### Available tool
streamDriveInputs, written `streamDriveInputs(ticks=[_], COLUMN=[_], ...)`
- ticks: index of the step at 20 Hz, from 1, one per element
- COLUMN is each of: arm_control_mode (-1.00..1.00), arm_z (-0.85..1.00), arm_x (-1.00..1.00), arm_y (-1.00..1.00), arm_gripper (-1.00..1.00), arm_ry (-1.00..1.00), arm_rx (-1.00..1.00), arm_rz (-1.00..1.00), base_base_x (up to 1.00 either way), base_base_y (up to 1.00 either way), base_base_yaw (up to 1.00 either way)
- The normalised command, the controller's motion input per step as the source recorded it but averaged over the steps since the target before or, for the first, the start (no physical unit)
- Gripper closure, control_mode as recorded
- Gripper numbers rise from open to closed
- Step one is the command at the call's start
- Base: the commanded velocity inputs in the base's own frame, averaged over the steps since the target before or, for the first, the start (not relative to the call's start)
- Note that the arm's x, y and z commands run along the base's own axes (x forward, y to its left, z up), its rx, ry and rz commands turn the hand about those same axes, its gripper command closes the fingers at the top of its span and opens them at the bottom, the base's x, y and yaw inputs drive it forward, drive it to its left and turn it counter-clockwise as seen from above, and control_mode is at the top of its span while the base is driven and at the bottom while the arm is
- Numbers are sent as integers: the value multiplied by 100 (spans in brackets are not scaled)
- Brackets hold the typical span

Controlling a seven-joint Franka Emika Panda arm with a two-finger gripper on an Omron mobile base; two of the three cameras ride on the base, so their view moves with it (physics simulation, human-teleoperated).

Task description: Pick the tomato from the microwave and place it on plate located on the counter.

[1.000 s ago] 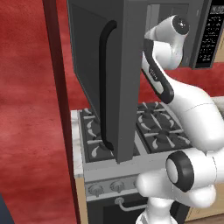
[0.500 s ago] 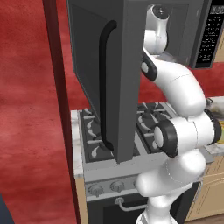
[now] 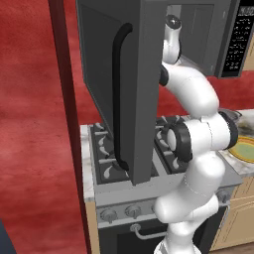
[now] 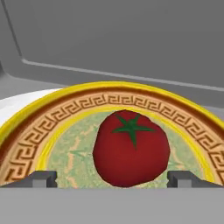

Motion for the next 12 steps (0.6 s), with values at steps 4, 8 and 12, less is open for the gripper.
streamDriveInputs(ticks=[4, 8, 12], arm_control_mode=[-100, -100, -100], arm_z=[0, 0, 0], arm_x=[57, 50, 21], arm_y=[-17, -14, -1], arm_gripper=[-100, -100, -100], arm_ry=[0, 0, 0], arm_rx=[1, 0, 0], arm_rz=[0, 0, 0], base_base_x=[0, 0, 0], base_base_y=[0, 0, 0], base_base_yaw=[0, 0, 0])
